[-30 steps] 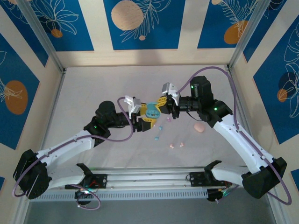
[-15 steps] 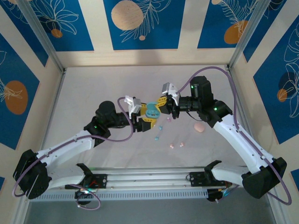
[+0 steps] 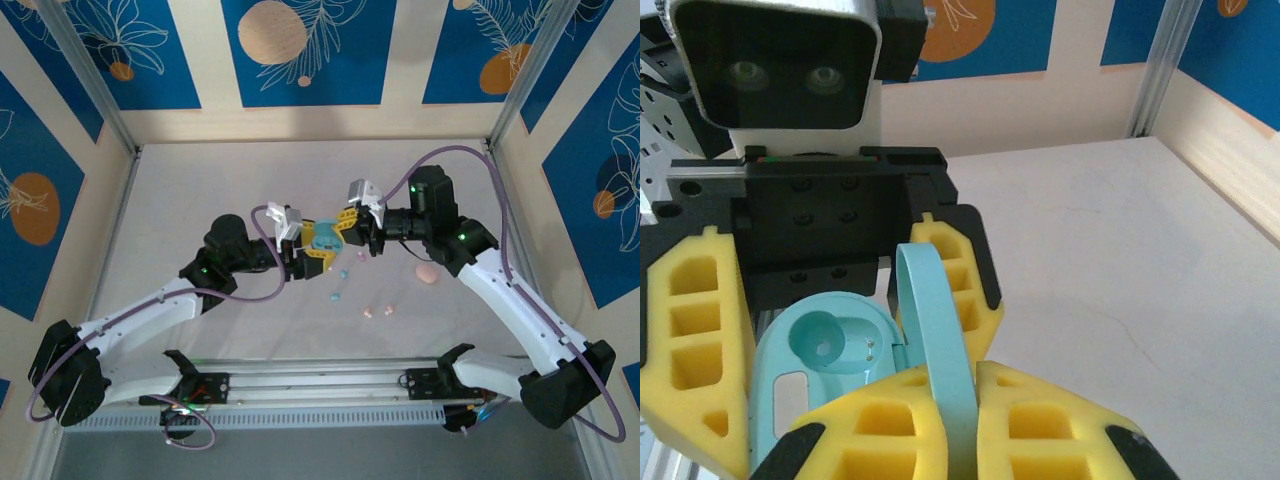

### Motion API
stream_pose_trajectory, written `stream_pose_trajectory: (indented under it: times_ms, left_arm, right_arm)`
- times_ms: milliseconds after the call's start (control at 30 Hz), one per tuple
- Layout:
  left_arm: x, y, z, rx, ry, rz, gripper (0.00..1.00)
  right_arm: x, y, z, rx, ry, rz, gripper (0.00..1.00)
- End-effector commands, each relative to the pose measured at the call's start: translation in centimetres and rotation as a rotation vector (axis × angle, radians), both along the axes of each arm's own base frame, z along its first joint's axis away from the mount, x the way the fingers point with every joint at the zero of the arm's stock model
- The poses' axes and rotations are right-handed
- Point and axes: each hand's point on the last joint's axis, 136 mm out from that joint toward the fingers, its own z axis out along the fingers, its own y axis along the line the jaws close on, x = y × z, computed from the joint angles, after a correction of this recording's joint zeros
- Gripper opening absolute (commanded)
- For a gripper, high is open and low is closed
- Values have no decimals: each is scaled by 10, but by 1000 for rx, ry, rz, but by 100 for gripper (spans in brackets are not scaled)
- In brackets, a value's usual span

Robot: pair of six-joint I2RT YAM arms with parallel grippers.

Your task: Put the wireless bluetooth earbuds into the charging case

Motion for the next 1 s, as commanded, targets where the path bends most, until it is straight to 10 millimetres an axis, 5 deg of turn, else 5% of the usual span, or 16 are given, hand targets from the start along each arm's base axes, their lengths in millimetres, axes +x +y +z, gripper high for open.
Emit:
stream_pose_trajectory:
  times_ms: [0,133,433,700,967]
  left_arm:
    - [-4,-3,10,-3,-25,-23,55]
    - [-5,-3,8,2,-32,-28,65]
    - [-6,-2,13,-11,-41,-24,51]
    - [-6,-3,14,-30,-31,-28,61]
    - [-6,-3,9,-10,-29,-30,44]
  right_arm:
    - [-7,-1,5,17,-19,19,5]
    - [-6,-1,4,17,-5,17,5]
    - [-6,0,1,7,10,24,5]
    - [-6,0,1,5,5,23,5]
    - [-6,0,1,7,9,18,7]
